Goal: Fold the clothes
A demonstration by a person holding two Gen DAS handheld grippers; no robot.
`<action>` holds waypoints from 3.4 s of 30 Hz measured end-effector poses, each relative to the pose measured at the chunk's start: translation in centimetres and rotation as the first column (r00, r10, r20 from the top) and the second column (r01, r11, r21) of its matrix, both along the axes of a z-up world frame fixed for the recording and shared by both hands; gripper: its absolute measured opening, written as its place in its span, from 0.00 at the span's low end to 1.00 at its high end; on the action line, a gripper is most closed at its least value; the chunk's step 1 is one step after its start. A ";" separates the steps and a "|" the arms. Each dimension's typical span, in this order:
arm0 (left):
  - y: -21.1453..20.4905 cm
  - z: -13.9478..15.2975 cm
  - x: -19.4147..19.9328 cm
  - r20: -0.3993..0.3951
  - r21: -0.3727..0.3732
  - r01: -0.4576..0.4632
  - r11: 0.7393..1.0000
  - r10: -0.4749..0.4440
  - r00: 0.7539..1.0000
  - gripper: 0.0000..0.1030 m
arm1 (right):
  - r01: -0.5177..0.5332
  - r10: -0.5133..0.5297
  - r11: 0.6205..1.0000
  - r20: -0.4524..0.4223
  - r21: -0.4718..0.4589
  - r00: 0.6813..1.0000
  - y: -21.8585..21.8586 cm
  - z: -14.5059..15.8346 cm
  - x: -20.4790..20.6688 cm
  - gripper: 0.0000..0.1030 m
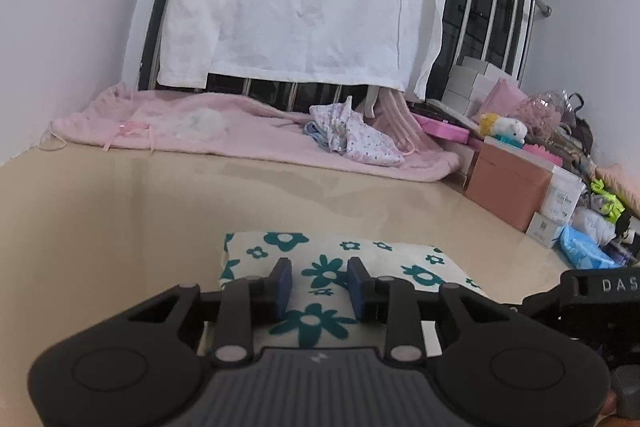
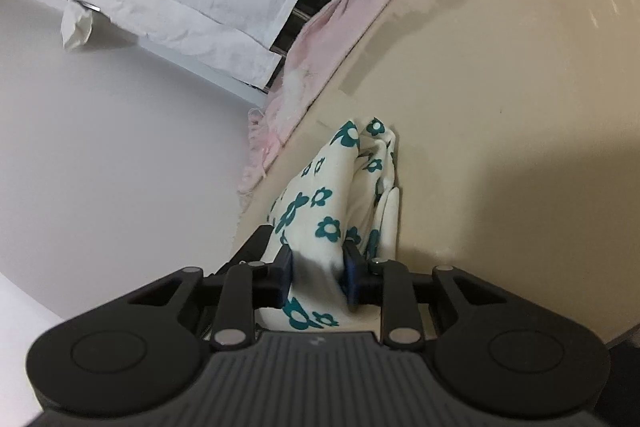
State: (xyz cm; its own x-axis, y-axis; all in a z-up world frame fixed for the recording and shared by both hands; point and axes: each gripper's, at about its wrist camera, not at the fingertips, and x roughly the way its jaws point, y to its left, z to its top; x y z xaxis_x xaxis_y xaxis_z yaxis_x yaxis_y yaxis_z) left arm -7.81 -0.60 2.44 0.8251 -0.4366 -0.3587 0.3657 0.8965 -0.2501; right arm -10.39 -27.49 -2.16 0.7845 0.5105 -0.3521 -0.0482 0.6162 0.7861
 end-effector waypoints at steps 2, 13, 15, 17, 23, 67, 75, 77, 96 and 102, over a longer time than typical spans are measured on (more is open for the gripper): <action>1.4 1.0 -0.7 0.024 -0.050 -0.030 0.998 0.031 0.999 0.36 | 0.029 -0.025 0.992 0.033 -0.125 0.999 0.9 1.5 -0.7 0.46; 0.8 -0.9 -2.8 0.070 0.051 -0.036 0.998 0.032 0.997 0.15 | 0.067 0.073 0.816 0.216 -0.574 0.974 6.8 3.8 -0.9 0.00; 0.5 -1.9 -3.1 0.076 0.088 -0.038 0.995 0.032 0.997 0.14 | 0.061 0.079 0.793 0.201 -0.606 0.976 7.3 2.7 -0.7 0.00; 0.8 -1.9 -3.5 0.093 0.092 -0.049 0.995 0.041 0.995 0.15 | 0.060 0.079 0.793 0.201 -0.607 0.976 7.2 2.3 -0.8 0.00; 3.8 -1.4 -6.1 0.186 0.025 -0.090 0.996 0.084 0.979 0.22 | 0.091 0.106 0.805 0.293 -0.587 0.950 7.2 4.8 -2.5 0.03; 6.7 0.5 -1.4 0.023 0.037 0.247 0.968 -0.248 0.969 0.26 | -0.005 0.196 0.836 0.289 -0.549 0.937 6.3 5.6 -0.9 0.09; 2.9 -0.5 -0.9 -0.024 0.111 0.211 0.971 -0.210 0.977 0.24 | 0.043 0.099 0.800 0.203 -0.598 0.974 6.8 3.4 0.6 0.08; 4.5 0.1 -0.7 -0.056 0.045 0.157 0.987 -0.155 0.986 0.37 | 0.038 0.081 0.814 0.177 -0.579 0.981 6.2 3.5 1.3 0.09; 5.8 -1.7 11.4 -0.500 -0.270 0.295 0.917 -0.395 0.771 0.51 | -0.202 0.181 0.952 -0.110 -0.231 0.977 0.5 1.7 6.8 0.55; 7.2 -0.9 11.1 -0.415 -0.317 0.263 0.911 -0.383 0.825 0.30 | -0.209 0.200 0.972 -0.088 -0.109 0.976 0.0 1.7 8.6 0.22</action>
State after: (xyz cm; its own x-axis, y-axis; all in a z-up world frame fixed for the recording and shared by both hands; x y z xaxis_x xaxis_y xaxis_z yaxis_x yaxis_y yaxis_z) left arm 3.26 6.63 1.56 0.3868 -0.7681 -0.5103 0.4128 0.6391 -0.6490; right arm -1.80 -27.54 -0.46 0.6368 0.6089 -0.4731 -0.1258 0.6874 0.7153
